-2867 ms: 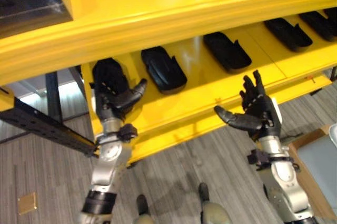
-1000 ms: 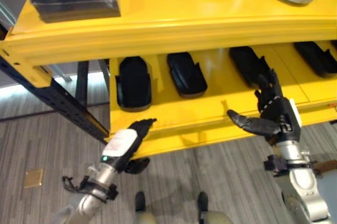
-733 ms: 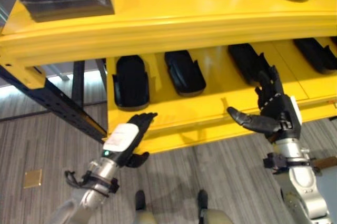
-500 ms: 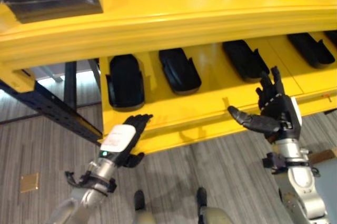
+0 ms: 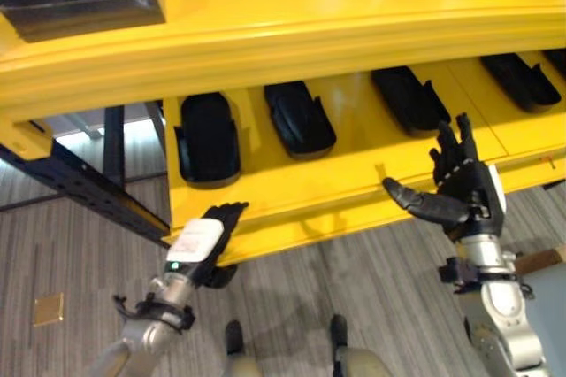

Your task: Move parts from the plastic box to the shelf.

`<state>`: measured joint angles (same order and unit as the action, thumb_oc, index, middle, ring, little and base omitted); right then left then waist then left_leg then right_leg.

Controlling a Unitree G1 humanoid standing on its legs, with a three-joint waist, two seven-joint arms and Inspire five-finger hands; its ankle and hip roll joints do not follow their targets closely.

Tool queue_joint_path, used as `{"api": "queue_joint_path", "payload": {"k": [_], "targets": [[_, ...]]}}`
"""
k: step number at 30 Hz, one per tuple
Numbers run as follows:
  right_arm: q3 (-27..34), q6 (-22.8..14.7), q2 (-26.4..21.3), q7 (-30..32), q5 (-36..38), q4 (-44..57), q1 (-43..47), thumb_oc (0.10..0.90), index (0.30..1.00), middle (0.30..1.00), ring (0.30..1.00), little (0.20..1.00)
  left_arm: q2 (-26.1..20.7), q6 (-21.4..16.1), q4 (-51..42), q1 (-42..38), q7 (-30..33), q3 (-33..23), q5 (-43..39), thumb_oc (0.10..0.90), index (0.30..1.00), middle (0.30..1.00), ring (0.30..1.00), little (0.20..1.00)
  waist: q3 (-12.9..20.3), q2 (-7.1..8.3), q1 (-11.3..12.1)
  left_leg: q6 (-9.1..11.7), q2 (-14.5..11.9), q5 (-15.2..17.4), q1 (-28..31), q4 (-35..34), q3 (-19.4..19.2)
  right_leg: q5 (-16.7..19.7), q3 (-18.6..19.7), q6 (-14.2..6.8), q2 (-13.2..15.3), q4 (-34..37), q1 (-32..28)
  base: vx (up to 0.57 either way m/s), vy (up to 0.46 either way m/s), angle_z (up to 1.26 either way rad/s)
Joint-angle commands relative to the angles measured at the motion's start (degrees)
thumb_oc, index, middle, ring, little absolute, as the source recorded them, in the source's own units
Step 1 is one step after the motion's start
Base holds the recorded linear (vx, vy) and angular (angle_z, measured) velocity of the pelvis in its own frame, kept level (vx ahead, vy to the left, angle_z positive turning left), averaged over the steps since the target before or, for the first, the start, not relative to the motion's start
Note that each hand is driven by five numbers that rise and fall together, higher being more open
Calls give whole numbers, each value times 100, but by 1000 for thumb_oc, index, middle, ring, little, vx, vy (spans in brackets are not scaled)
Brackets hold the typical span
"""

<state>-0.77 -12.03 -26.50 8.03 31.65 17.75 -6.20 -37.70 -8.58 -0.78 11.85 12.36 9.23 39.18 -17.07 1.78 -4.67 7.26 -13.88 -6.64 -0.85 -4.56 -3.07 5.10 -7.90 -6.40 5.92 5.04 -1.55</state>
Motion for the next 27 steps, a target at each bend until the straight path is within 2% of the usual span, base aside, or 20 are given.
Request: {"api": "queue_joint_path", "payload": {"k": [1,20,27], "targets": [[534,-591,-40,-16,-148,571,542,900,1000,1000,1000,1000,-14,-45,-28,-449,481,-328,100,900,1000,1000,1000,1000,207,108,-141,-25,-98,-156,279,-44,-164,-540,-47,328,-329,-959,270,0,0,0],[528,-464,11,-112,-34,579,549,900,1000,1000,1000,1000,334,468,1016,-719,496,-419,62,900,1000,1000,1000,1000,206,148,-184,-2,-121,-154,265,-44,-219,-476,-9,324,-328,-895,303,0,0,0],[431,-412,47,-146,-5,567,573,900,1000,1000,1000,1000,486,709,1665,-1216,534,-212,112,900,1000,1000,1000,1000,212,195,-242,7,-129,-166,249,-44,-277,-453,35,324,-340,-909,371,9,6,-5]]}}
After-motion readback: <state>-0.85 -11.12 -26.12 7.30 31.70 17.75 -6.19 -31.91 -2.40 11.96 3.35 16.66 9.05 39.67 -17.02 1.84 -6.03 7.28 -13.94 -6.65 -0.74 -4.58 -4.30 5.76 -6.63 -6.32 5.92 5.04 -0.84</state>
